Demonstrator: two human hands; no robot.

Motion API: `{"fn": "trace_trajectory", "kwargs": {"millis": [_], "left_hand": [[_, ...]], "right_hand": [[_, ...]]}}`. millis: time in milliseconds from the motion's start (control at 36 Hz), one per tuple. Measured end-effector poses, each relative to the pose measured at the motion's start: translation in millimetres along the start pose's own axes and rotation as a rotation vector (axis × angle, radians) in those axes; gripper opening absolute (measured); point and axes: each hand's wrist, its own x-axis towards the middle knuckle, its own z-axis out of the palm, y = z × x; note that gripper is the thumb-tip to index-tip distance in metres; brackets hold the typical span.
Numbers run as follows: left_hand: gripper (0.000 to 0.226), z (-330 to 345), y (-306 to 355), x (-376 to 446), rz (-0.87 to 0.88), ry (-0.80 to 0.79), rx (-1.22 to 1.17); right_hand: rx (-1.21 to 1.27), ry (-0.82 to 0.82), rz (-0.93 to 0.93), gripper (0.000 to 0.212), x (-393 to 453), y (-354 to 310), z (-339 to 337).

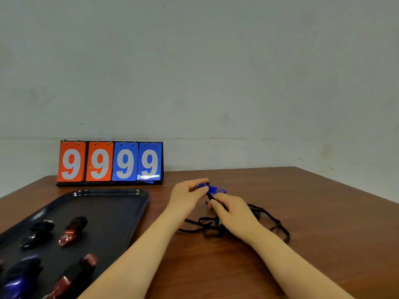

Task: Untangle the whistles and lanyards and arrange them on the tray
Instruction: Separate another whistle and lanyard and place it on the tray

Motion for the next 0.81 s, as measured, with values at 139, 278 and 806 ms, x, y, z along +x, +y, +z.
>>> {"fn": "trace_trajectory", "kwargs": {"millis": [139,278,806], "left_hand": [[0.032,2,-4,0,0.061,-0.093,0.361],[0.032,1,-1,-1,0.082,-0.177,0.346],[0.026,5,16,-14,-0.121,-0.37,-0.737]], "right_hand": [[0.066,0.047,-0.002,0.023,-1,-1,-4],[0.209,0.221,0.08,0.022,2,0,-9],[0.587,0.381,0.251,0.024,6,-2,-19]]}}
